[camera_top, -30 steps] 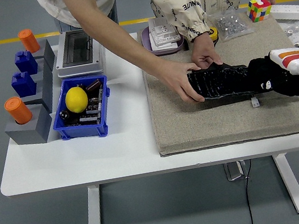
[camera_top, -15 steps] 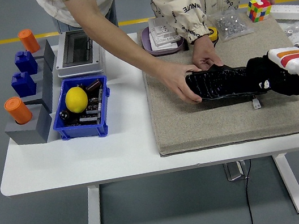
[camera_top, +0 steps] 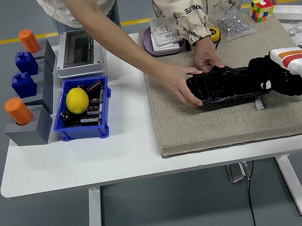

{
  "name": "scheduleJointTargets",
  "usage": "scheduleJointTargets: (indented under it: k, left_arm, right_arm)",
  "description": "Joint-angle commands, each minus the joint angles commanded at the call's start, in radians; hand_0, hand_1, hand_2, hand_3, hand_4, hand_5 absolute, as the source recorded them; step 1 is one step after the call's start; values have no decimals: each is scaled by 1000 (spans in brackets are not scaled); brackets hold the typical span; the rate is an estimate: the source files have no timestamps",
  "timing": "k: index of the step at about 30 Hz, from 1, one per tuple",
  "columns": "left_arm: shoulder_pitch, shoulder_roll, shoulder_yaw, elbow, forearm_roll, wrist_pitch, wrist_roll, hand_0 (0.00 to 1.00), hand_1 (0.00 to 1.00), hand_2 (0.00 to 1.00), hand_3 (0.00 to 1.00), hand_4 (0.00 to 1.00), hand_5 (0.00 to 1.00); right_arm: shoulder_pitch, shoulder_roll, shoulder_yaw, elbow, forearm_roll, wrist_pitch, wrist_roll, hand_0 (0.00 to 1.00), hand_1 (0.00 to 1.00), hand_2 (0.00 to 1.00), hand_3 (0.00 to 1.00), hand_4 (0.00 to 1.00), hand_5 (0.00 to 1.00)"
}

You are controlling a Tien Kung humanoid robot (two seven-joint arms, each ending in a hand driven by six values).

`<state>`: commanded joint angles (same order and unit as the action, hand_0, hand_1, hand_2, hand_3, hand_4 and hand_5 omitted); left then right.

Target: Pick the rag up,wipe the panel,place it on the desk

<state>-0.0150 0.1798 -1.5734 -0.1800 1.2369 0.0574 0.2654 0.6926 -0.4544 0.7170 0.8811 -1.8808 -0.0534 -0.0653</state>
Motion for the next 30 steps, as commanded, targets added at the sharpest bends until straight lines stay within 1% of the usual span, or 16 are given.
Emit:
scheduleJointTargets:
  k: [7, 12, 22, 30]
  left_arm:
    - [-2, 0, -1, 0, 1, 0, 0, 651, 699, 746, 566, 600, 480]
    - [-5, -1, 5, 0, -5, -1, -3, 651, 699, 746, 566, 600, 480]
    - [0, 1, -11, 0, 7, 1, 1, 650, 698, 747, 566, 600, 481]
    - [-3, -1, 0, 0, -4, -1, -6, 650, 698, 747, 566, 600, 481]
  right_arm:
    - [12, 14, -13, -1, 2, 1, -1, 305, 452, 497, 496, 782, 237]
    - [16, 13, -15, -1, 1, 2, -1, 305, 452, 497, 496, 782, 237]
    - [42, -23, -27, 1, 3, 5, -2, 304, 452, 496, 495, 782, 238]
    - [51, -34, -34, 2, 2, 8, -3, 304, 452, 496, 495, 783, 238]
